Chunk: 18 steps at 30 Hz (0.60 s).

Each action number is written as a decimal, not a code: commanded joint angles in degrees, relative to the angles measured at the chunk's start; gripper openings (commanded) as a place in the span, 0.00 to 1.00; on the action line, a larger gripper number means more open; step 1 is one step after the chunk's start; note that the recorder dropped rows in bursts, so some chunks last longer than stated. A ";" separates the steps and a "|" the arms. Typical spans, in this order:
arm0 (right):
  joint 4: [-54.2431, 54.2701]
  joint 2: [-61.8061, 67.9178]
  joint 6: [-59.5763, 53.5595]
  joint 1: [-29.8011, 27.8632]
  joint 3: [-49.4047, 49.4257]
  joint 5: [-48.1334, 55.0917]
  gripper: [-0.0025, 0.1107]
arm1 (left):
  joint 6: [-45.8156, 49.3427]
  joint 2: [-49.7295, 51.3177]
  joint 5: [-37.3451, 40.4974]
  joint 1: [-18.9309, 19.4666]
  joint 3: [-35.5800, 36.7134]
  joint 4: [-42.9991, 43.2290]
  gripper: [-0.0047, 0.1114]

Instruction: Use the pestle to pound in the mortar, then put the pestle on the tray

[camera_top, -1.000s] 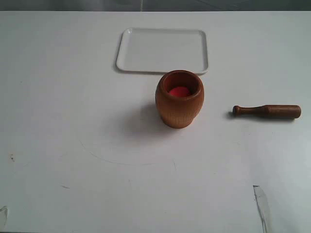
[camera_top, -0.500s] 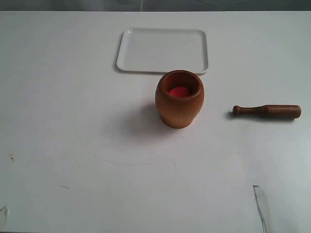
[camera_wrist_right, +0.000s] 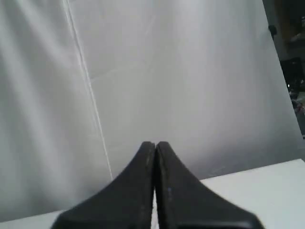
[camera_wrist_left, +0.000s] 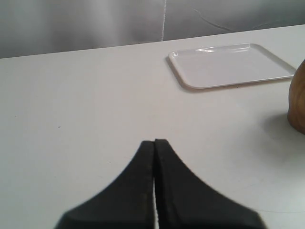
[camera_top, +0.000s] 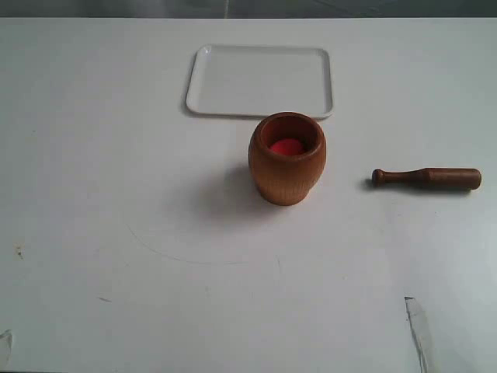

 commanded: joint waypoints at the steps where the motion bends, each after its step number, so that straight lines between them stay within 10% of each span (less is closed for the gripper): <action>1: -0.62 -0.12 0.14 -0.43 -7.19 -1.67 0.02 | -0.47 -0.07 -0.17 -0.44 0.03 -0.42 0.04; 18: -18.07 24.09 -14.56 -0.30 -32.93 25.96 0.02 | -0.47 -0.07 -0.17 -0.44 0.03 -0.42 0.04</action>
